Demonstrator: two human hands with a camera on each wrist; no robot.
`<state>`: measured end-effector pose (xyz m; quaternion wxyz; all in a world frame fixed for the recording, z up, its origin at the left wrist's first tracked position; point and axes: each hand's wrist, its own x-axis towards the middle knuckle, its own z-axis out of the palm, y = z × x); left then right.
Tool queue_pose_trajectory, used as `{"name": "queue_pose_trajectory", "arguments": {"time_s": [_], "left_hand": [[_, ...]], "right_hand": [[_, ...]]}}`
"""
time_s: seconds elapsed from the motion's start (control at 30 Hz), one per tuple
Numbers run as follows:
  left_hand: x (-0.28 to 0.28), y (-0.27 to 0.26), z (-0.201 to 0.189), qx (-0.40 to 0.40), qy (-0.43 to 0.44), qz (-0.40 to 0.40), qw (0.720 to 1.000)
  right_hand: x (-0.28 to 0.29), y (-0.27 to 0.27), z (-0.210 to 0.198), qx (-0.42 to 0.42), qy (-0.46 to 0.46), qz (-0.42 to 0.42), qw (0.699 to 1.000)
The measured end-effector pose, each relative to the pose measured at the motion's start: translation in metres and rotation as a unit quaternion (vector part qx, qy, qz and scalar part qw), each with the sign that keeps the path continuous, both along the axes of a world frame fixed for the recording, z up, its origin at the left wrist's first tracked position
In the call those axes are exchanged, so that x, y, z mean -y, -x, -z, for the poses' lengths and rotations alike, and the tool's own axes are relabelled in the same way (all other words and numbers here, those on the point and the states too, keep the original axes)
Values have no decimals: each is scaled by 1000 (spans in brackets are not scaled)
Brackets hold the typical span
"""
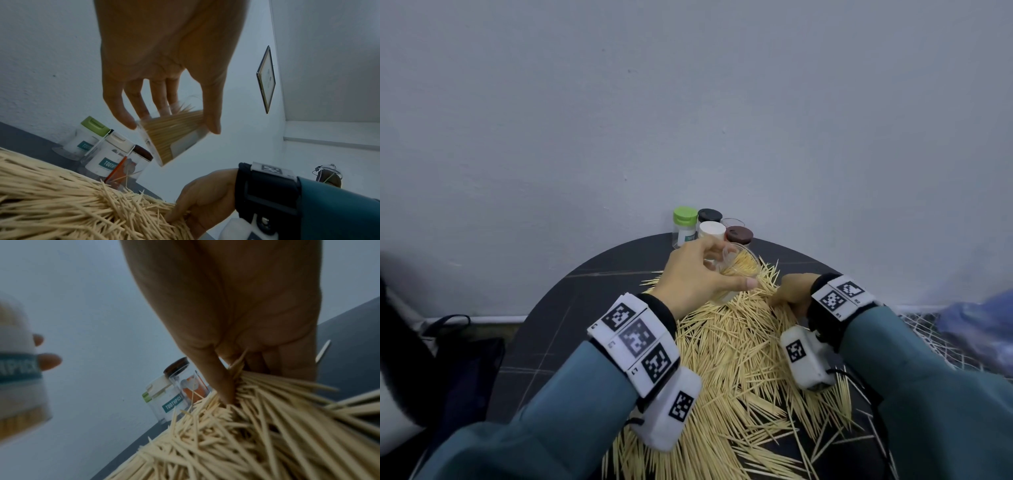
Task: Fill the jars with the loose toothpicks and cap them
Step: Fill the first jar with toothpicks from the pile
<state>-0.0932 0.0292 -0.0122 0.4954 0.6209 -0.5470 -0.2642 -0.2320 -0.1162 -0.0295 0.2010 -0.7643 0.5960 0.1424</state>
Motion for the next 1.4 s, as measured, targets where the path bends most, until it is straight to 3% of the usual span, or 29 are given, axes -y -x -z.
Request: {"name": "queue_pose_trajectory", "arguments": {"time_s": [0.17, 0.3, 0.67, 0.9, 1.07, 1.2, 1.4], "left_hand": [[0, 2, 1, 1, -8, 2, 1000], [0, 3, 2, 6, -12, 0, 1000], [-2, 7, 4, 21, -19, 6, 1000], [-2, 7, 4, 20, -26, 6, 999], [-2, 8, 5, 24, -29, 6, 999], [-2, 7, 6, 31, -28, 6, 999], [-2, 8, 8, 41, -33, 2, 999]], "right_hand": [[9, 17, 10, 106, -70, 17, 992], [1, 27, 8, 266, -166, 81, 946], [-18, 38, 12, 395, -316, 84, 859], [-29, 37, 4, 463, -347, 69, 813], [-33, 34, -1, 497, -311, 61, 808], [-36, 31, -2, 554, -300, 67, 774], [-47, 30, -1, 593, -284, 45, 752]]}}
